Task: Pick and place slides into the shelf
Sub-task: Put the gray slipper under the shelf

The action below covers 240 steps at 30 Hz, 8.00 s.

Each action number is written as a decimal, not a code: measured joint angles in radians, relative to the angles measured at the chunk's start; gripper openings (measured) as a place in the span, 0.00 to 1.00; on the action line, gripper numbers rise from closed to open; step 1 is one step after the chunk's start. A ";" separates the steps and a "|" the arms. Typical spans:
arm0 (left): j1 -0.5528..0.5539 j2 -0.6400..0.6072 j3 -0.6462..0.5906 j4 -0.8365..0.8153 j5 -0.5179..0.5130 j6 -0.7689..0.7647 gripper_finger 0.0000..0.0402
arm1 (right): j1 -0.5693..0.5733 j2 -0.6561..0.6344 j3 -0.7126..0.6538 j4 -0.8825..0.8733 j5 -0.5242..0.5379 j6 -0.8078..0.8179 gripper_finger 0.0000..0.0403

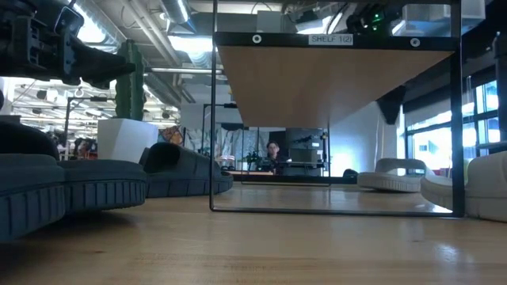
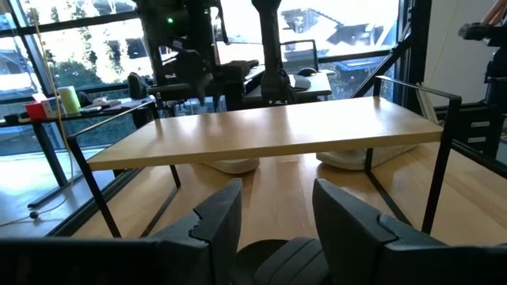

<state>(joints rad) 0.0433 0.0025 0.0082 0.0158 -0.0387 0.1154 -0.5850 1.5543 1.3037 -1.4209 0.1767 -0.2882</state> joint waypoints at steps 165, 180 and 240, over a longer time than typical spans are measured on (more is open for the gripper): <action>0.000 0.000 0.000 0.009 -0.056 0.364 0.37 | 0.003 -0.451 -0.486 0.466 -0.072 0.440 0.39; 0.000 0.000 0.000 0.008 -0.056 0.359 0.37 | 0.250 -0.503 -0.541 0.501 -0.073 0.287 0.39; 0.000 0.000 0.000 0.010 -0.064 0.367 0.37 | 0.206 -0.245 -0.554 0.483 0.032 0.265 0.39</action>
<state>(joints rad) 0.0433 0.0028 0.0082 0.0254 -0.1028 0.4820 -0.3785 1.3091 0.7498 -0.9379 0.2086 -0.0230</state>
